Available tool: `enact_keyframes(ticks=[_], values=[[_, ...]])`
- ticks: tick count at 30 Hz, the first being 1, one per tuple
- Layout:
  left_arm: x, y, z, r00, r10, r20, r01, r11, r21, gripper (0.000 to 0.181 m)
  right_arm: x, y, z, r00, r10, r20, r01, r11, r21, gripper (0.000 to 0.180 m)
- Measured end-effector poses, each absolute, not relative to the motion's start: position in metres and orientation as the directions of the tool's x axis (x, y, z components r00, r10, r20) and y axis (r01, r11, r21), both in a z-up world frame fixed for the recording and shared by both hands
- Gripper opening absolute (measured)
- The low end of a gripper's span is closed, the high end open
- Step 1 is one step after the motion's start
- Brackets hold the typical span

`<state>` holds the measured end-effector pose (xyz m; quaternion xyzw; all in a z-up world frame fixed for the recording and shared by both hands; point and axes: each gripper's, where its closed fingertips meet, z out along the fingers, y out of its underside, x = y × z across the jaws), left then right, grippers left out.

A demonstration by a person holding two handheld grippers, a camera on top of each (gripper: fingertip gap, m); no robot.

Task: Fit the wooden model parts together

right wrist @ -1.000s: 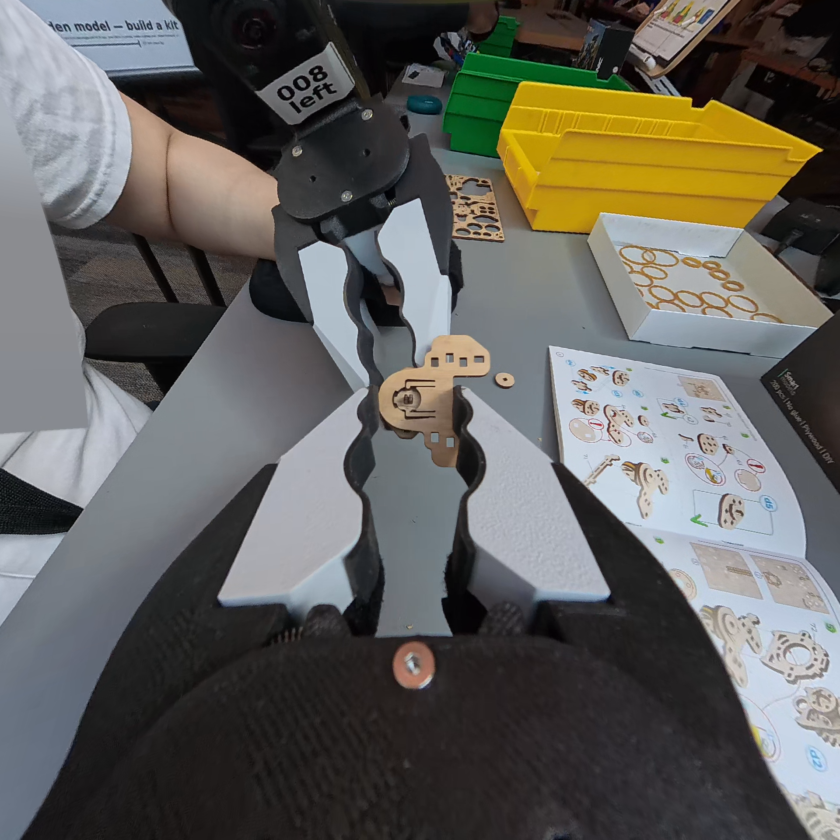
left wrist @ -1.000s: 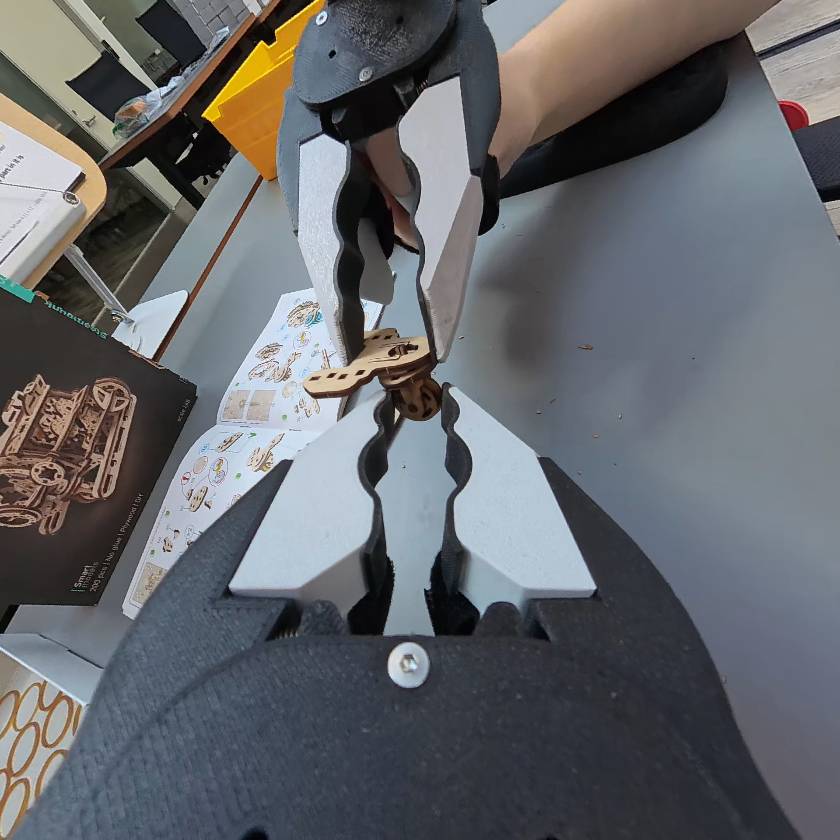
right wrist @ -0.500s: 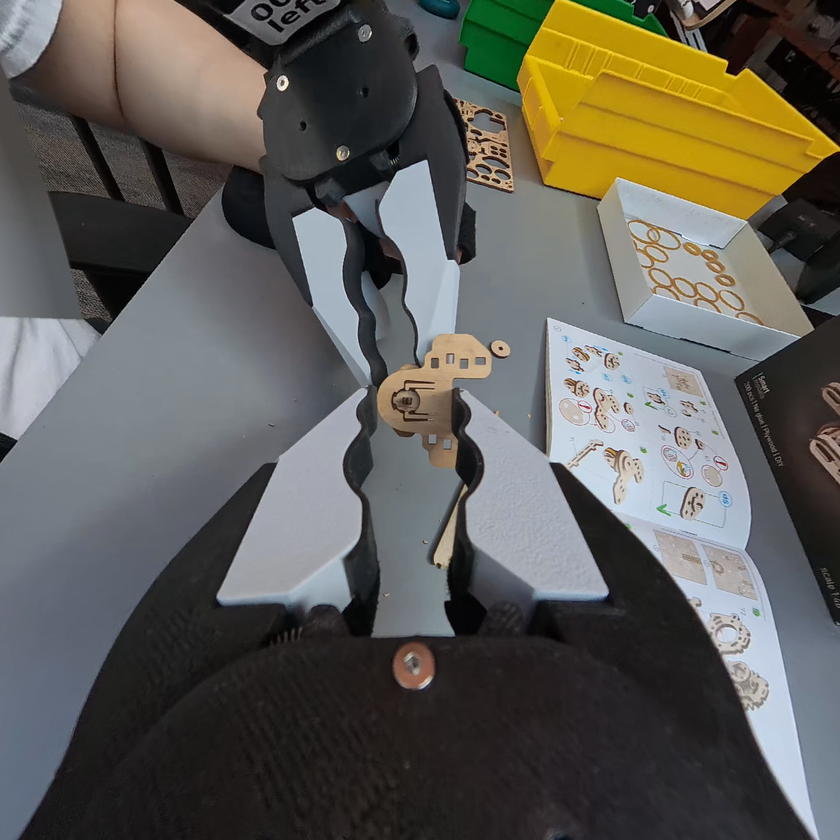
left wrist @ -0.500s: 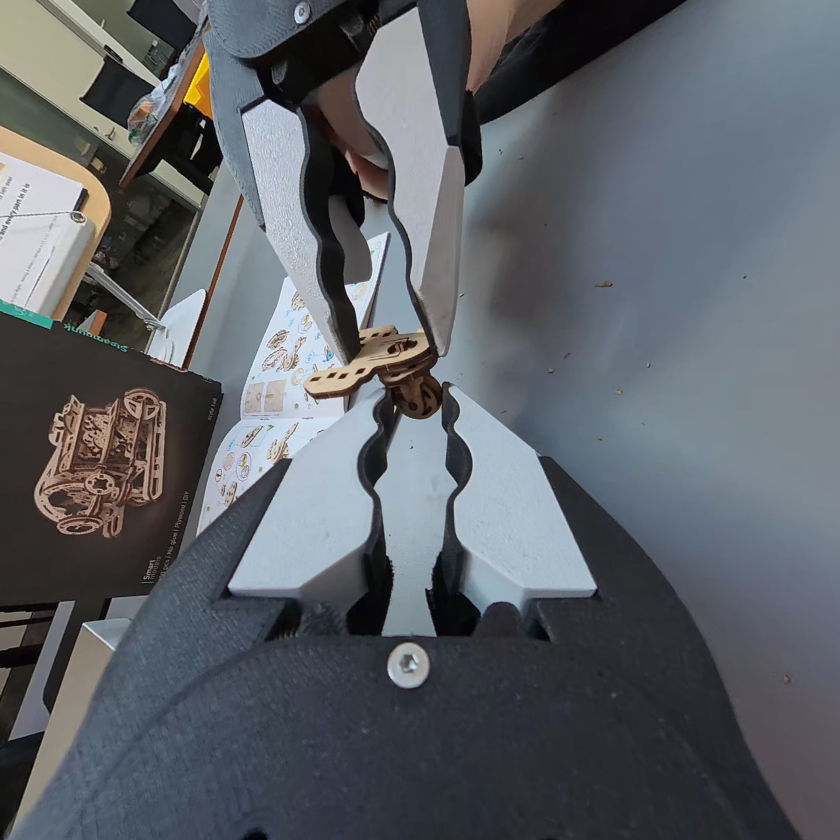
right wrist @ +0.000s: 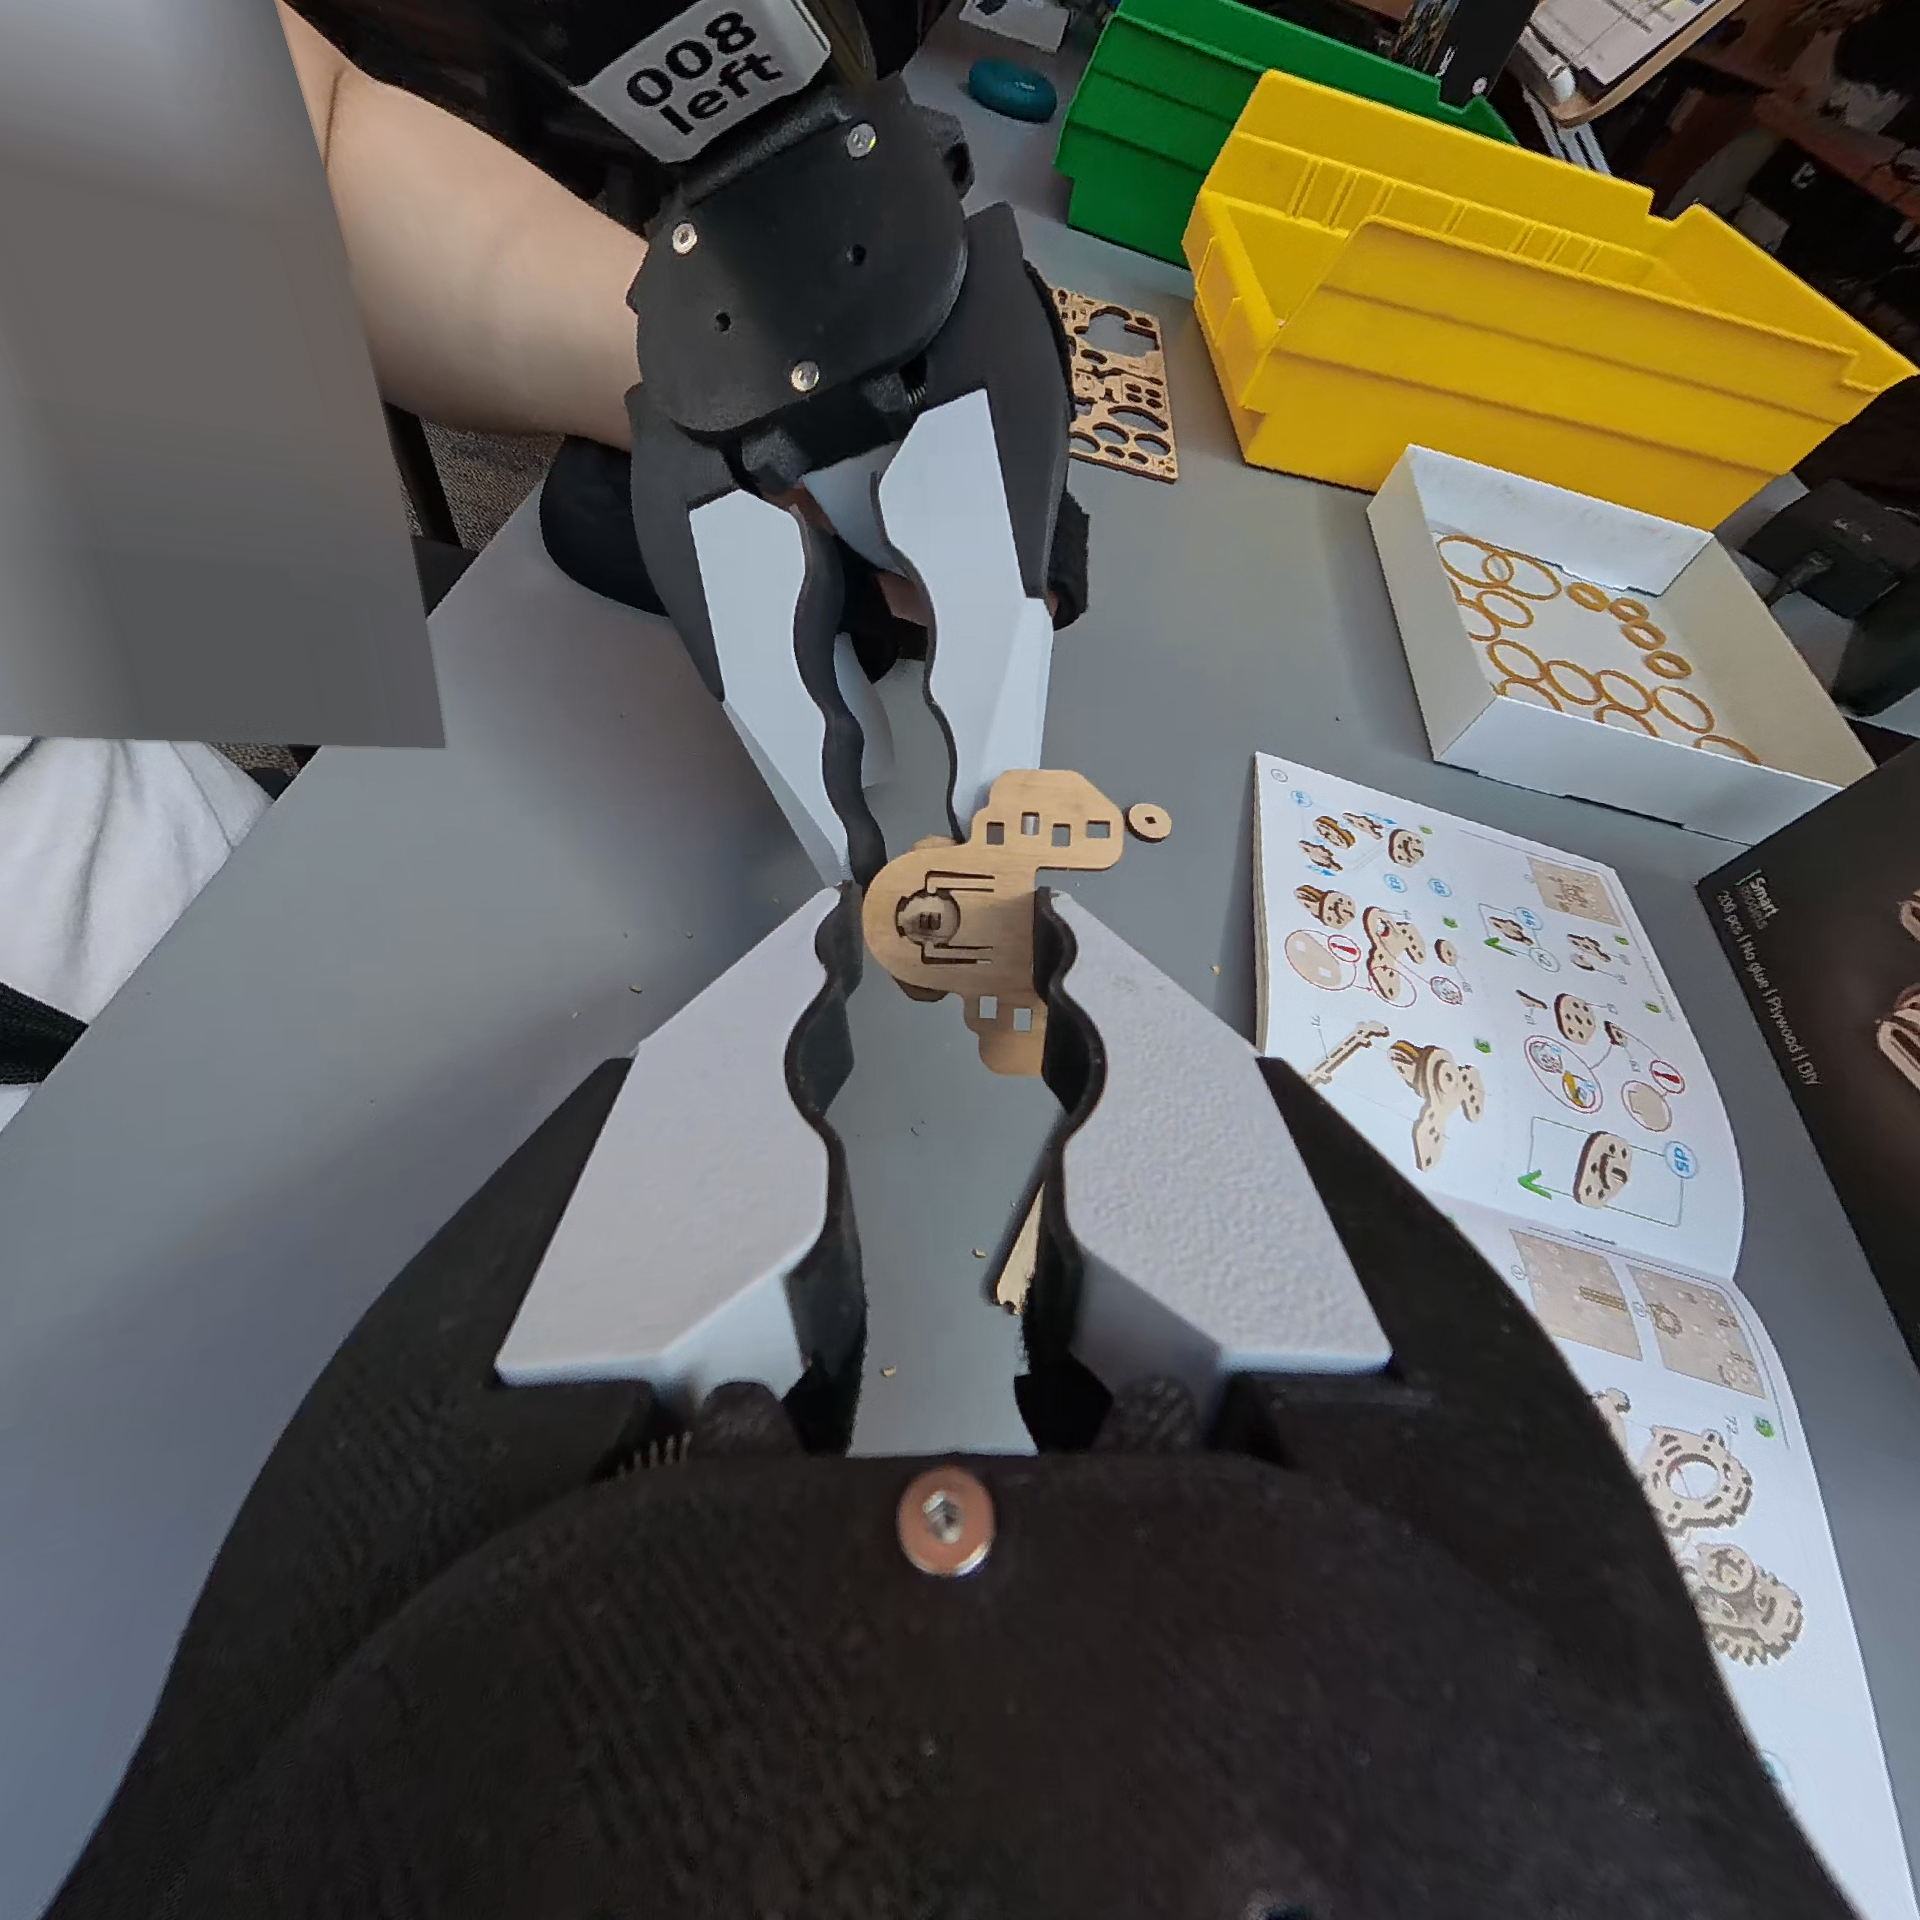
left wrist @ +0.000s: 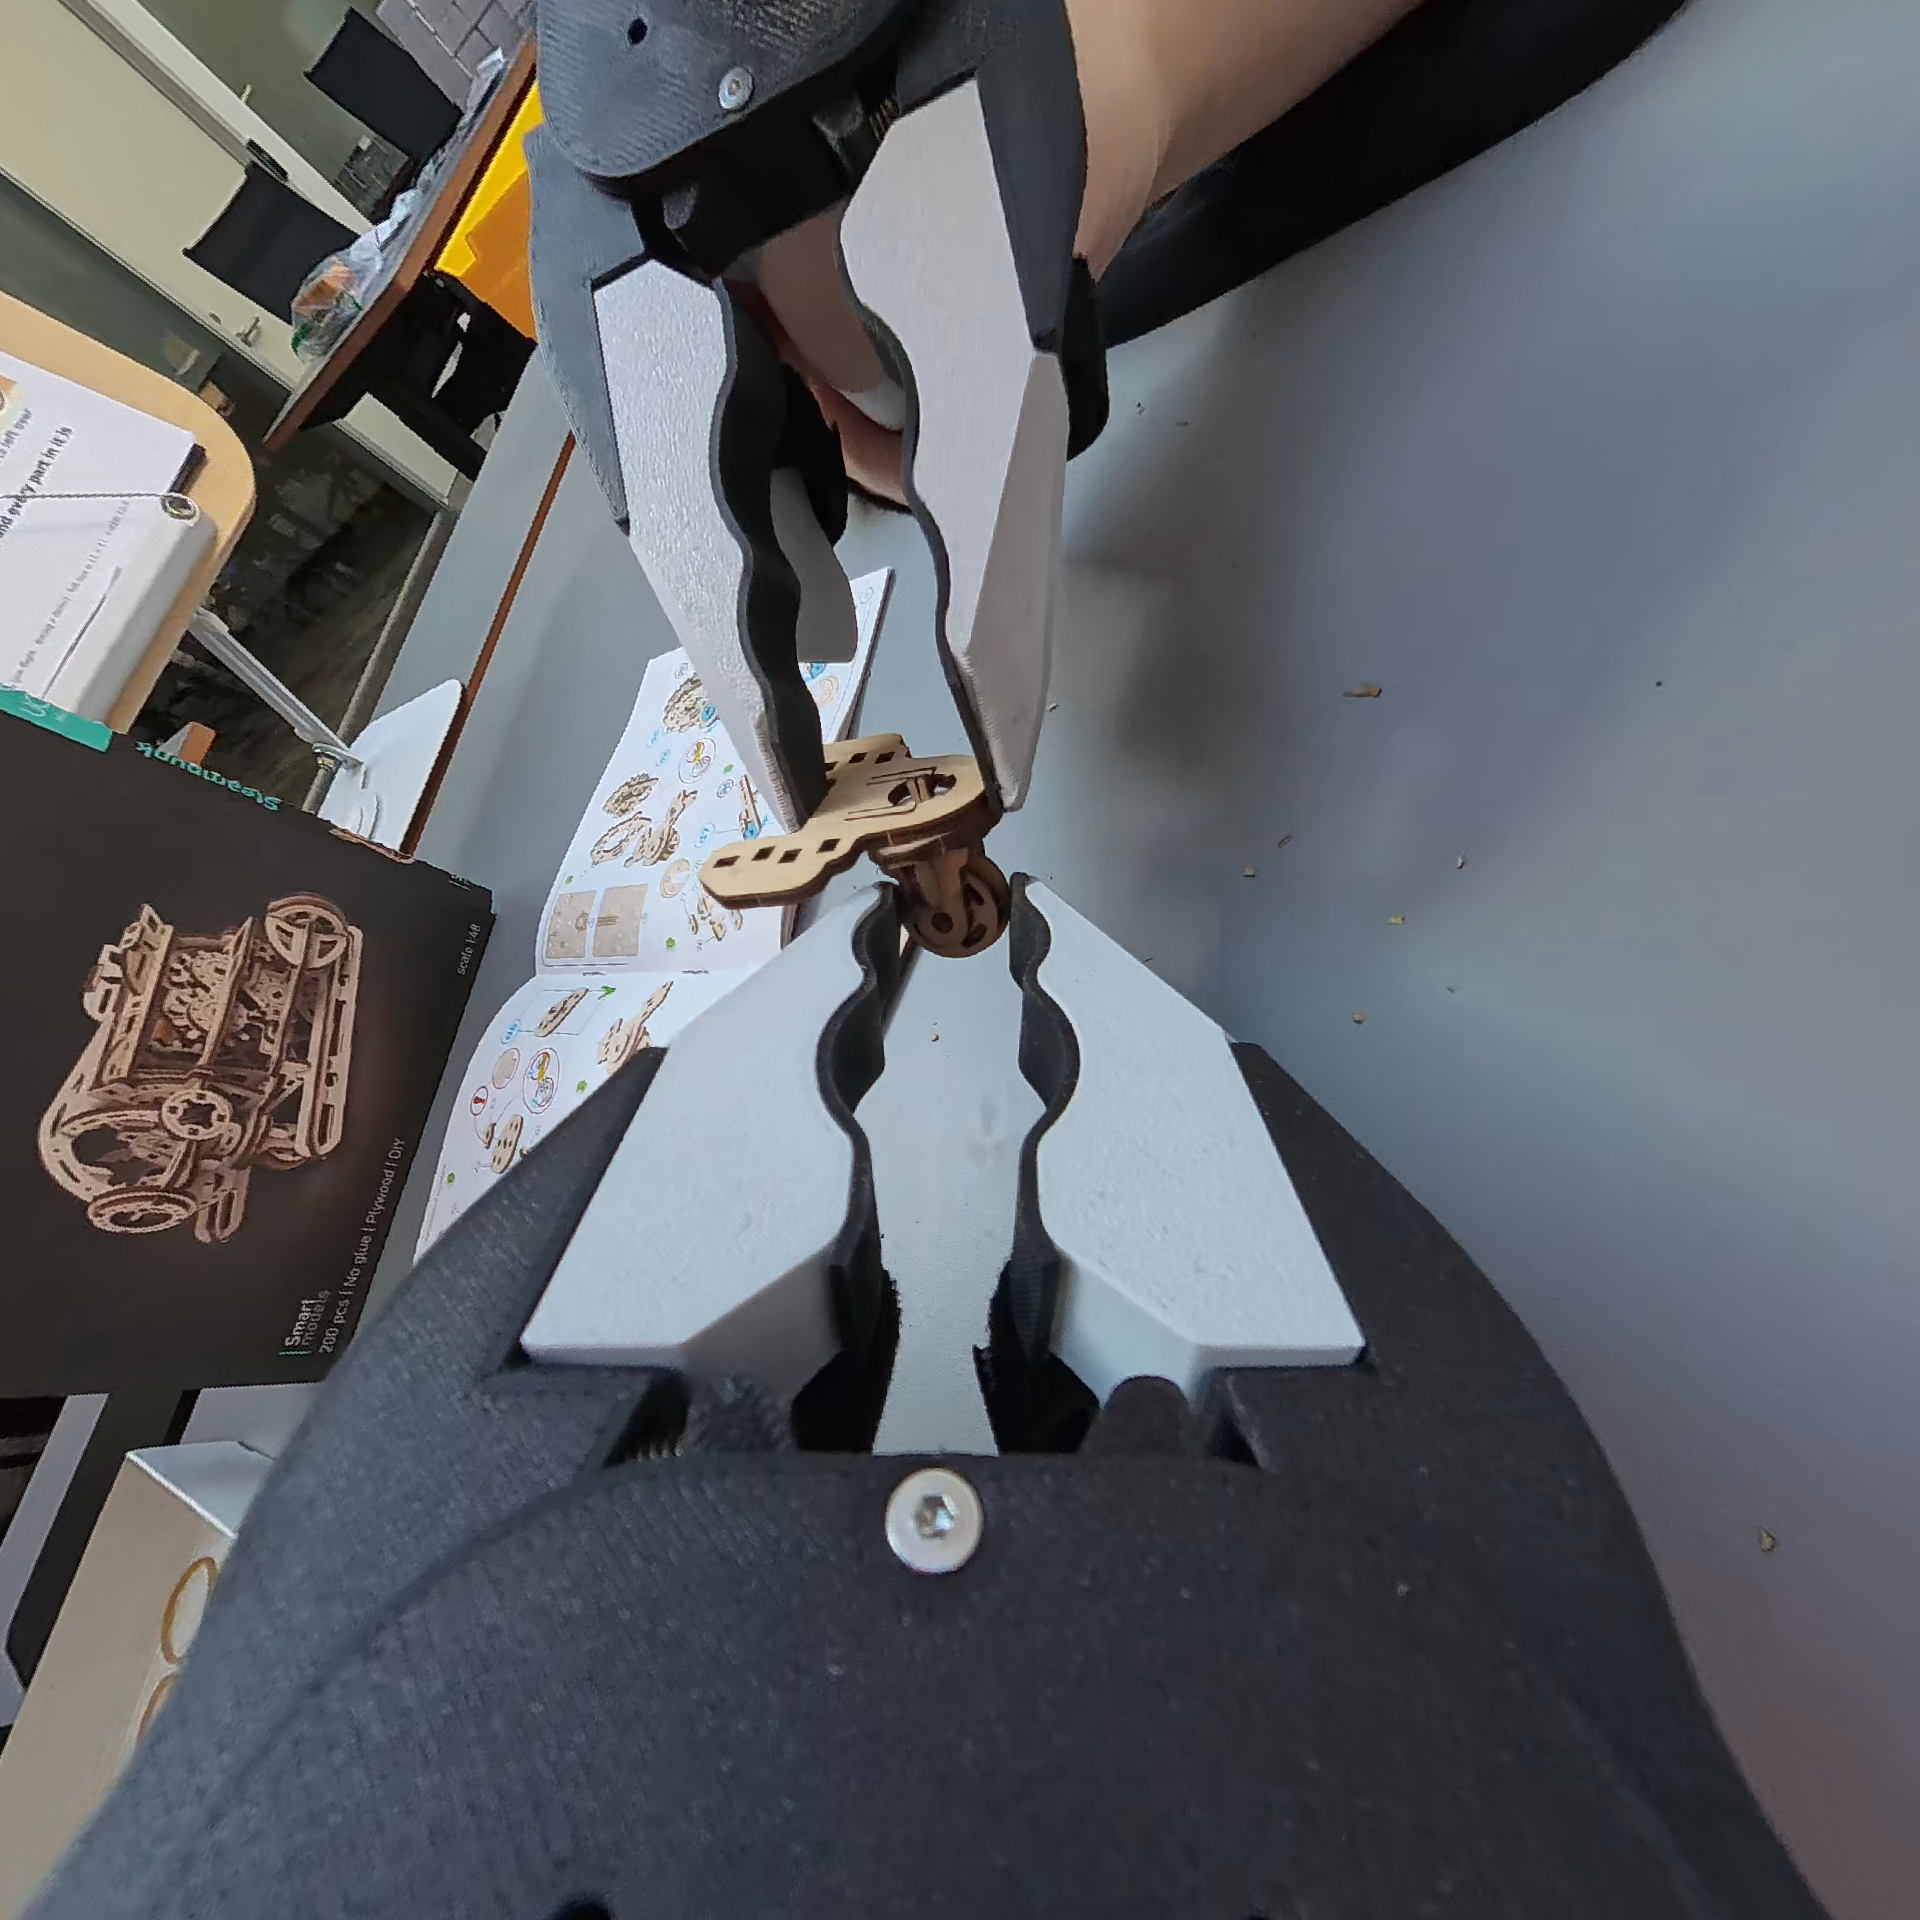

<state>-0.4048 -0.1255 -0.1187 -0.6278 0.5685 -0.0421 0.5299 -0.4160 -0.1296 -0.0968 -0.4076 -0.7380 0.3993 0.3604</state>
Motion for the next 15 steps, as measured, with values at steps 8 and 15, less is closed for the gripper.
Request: enact_keyframes(ticks=[8, 15], values=[[-0.403, -0.127, -0.110, 0.366, -0.752, -0.548, -0.636, 0.228, -0.737, 0.018, -0.415, -0.131, -0.088, -0.401, 0.881, 0.252, 0.271, 0.377, -0.886, 0.031], [-0.400, -0.133, -0.100, 0.367, -0.754, -0.545, -0.598, 0.257, -0.759, 0.018, -0.412, -0.136, -0.079, -0.422, 0.879, 0.222, 0.239, 0.344, -0.908, 0.031]])
